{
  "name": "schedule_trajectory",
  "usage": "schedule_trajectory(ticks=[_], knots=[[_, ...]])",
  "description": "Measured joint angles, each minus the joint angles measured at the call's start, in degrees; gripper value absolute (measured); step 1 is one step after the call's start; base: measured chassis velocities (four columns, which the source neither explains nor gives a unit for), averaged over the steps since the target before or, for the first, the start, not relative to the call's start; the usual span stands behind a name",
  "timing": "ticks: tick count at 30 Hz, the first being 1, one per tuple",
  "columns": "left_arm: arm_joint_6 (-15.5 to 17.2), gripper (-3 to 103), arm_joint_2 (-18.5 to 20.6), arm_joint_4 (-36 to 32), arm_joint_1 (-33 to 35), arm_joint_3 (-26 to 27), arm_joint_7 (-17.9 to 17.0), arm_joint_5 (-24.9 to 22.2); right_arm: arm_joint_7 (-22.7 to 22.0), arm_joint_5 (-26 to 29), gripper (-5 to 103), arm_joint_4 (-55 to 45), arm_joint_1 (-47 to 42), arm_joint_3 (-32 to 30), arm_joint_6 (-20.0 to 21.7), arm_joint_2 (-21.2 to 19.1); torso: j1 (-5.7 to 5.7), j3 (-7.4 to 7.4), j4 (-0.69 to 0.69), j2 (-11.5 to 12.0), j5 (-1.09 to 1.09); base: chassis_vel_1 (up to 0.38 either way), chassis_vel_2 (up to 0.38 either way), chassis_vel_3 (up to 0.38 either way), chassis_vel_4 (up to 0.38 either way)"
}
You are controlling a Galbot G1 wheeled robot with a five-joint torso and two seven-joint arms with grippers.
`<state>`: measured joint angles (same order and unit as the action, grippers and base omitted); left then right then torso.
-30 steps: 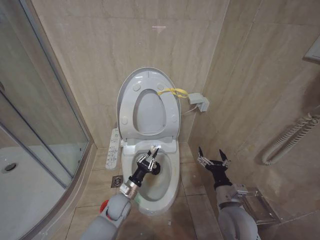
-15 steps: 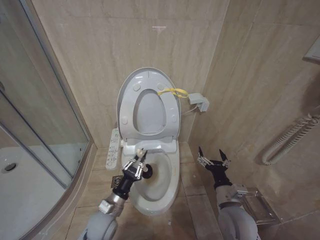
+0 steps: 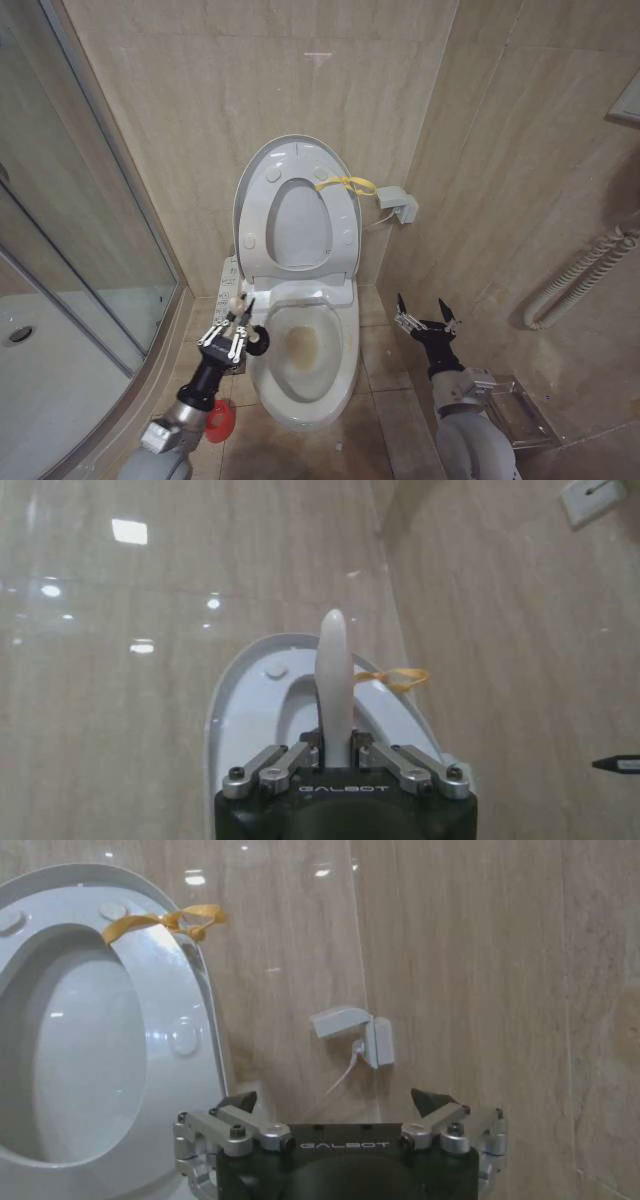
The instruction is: Open the toilet lid, clean the toilet bowl with a toilet brush, close the toilet lid, and flush.
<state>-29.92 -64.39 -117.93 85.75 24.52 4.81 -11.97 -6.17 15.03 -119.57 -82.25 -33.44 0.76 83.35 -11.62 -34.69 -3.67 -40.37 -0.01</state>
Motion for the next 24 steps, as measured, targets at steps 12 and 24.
schedule_trajectory(ticks=[12, 24], knots=[[-2.07, 17, -3.7, -3.98, 10.34, 7.92, -0.65, 0.33, 0.0, 0.0, 100, 0.0, 0.0, 0.0, 0.0, 0.0, 0.0, 0.0, 0.01, 0.0, 0.0, 0.0, 0.0, 0.0, 0.0], [-5.77, 17, -5.37, 1.9, 12.01, 13.49, -2.62, -1.65, 0.0, 0.0, 100, 0.0, 0.0, 0.0, 0.0, 0.0, -0.01, 0.0, 0.0, 0.0, 0.01, 0.0, 0.0, 0.0, 0.0]])
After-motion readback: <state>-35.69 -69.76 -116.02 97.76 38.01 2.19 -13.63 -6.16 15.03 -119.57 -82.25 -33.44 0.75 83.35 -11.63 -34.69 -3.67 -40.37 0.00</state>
